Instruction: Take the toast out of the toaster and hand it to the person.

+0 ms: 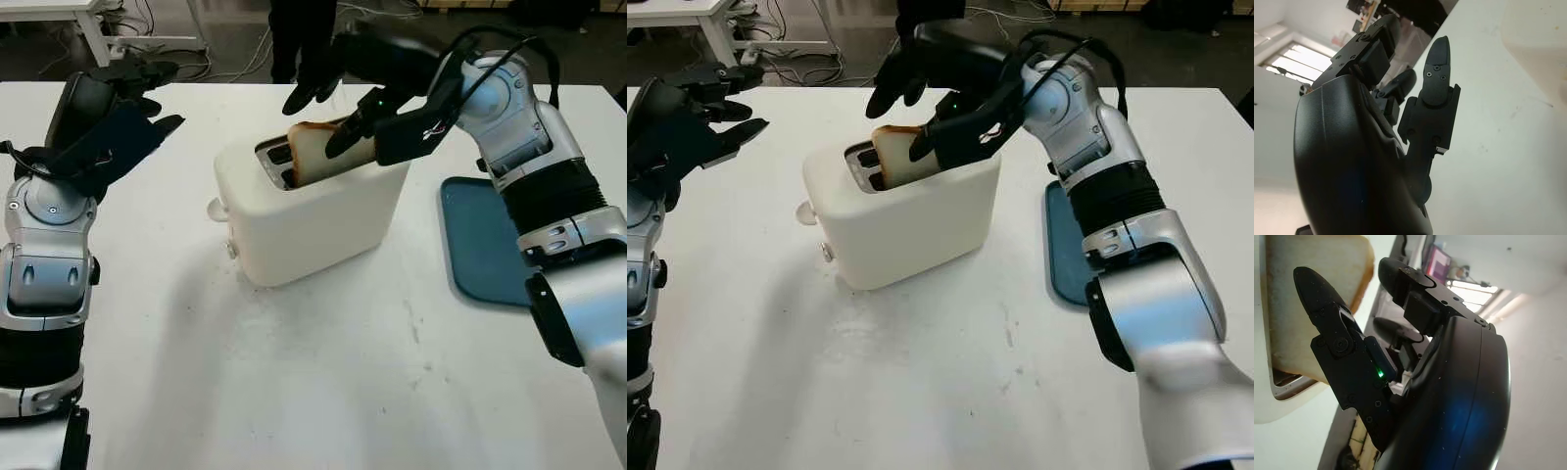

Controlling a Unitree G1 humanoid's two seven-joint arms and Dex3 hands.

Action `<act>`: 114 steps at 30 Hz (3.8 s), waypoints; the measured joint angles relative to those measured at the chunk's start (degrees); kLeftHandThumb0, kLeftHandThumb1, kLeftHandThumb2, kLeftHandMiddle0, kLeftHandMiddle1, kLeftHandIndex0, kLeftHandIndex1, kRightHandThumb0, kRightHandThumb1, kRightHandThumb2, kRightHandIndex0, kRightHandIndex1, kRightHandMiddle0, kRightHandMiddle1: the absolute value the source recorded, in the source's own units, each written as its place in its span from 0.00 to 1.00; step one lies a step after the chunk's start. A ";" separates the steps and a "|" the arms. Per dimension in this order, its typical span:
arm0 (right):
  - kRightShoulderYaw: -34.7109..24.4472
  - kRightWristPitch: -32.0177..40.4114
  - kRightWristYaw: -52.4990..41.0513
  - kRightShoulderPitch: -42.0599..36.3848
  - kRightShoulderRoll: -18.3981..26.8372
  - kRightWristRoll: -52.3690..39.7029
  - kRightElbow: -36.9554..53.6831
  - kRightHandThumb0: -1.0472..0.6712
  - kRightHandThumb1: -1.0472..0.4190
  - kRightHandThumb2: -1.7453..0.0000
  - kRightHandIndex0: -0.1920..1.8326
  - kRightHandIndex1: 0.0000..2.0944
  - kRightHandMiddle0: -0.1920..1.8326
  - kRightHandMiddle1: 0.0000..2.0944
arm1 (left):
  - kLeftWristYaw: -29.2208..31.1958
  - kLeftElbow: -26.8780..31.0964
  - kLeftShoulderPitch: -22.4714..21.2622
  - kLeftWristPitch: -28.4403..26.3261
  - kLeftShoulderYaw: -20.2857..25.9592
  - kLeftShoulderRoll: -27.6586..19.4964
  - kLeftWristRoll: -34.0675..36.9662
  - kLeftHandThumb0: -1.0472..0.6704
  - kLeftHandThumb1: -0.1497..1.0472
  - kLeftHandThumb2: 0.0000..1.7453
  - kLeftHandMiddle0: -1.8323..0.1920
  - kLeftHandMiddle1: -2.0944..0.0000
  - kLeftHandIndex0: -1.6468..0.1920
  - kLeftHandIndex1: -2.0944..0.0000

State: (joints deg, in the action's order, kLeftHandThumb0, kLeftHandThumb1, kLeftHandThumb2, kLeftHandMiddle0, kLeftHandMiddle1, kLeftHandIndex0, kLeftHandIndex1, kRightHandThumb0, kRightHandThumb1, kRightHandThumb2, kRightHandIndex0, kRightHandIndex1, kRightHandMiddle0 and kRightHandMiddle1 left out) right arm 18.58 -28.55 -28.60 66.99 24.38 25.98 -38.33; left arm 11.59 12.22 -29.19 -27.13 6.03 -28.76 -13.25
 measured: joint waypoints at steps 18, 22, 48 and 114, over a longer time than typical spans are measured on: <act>2.72 -1.42 1.89 -0.27 1.57 4.26 -1.53 0.31 0.27 1.00 0.42 0.74 0.64 0.04 | 0.00 0.04 0.01 -0.15 -0.03 -0.01 -0.07 0.42 0.89 0.11 0.70 0.69 0.55 1.00; 2.96 -1.18 0.01 -0.25 2.30 4.26 -1.51 0.33 0.26 1.00 0.48 0.65 0.69 0.11 | 0.00 0.04 0.01 -0.15 -0.03 -0.01 -0.07 0.42 0.89 0.11 0.70 0.69 0.55 1.00; 5.15 -5.70 10.74 -1.76 3.55 10.70 -4.24 0.25 0.09 0.78 0.62 0.83 0.50 0.76 | -0.01 0.01 0.04 -0.37 -0.04 -0.01 -0.08 0.42 0.89 0.10 0.69 0.69 0.55 1.00; -34.21 17.40 34.27 -4.58 -5.76 -28.33 -35.89 0.52 0.09 0.73 0.47 0.83 0.27 0.83 | -0.21 1.05 0.25 -3.91 1.66 1.66 2.02 0.44 0.89 0.10 0.72 0.71 0.57 1.00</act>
State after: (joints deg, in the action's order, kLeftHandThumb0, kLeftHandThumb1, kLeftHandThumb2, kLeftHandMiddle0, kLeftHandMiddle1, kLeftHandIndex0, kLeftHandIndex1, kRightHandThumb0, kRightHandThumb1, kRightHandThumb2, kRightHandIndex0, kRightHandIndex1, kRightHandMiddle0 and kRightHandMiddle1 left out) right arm -15.62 -11.15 5.67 62.42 18.63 -2.35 -74.22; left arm 11.38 13.27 -28.95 -31.04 7.69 -27.10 -11.22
